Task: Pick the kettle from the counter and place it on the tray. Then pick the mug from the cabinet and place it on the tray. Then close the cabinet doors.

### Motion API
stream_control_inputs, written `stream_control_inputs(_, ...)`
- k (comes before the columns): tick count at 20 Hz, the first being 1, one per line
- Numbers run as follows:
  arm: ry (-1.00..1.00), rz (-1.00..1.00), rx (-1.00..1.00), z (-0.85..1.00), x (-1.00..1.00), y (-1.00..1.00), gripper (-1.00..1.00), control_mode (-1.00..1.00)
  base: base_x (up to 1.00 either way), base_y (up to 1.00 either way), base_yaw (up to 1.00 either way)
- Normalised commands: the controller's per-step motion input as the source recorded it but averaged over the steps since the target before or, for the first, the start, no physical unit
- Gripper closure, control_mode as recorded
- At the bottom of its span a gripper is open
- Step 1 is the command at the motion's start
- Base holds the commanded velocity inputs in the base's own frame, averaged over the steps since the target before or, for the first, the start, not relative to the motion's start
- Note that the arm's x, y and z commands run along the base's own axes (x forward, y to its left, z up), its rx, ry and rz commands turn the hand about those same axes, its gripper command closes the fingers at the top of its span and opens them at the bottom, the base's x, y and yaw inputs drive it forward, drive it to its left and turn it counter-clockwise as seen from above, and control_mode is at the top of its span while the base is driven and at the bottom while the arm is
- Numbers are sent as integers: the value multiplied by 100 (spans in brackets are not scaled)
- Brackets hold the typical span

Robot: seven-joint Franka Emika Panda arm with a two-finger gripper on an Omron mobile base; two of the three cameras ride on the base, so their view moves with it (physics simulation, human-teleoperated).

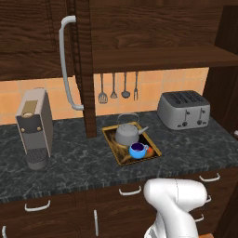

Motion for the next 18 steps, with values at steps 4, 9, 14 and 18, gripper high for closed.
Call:
stream_control_inputs(4, -28, -14, -2, 33, -59, -50, -100, -100, 0, 0, 0)
stream_control_inputs(9, -15, -23, -1, 33, -30, -54, -100, -100, 0, 0, 0)
stream_control_inputs(14, -10, -20, 0, 6, -20, -42, -100, -100, 0, 0, 0)
stream_control_inputs(18, -14, -17, -1, -2, -24, -8, -100, -100, 0, 0, 0)
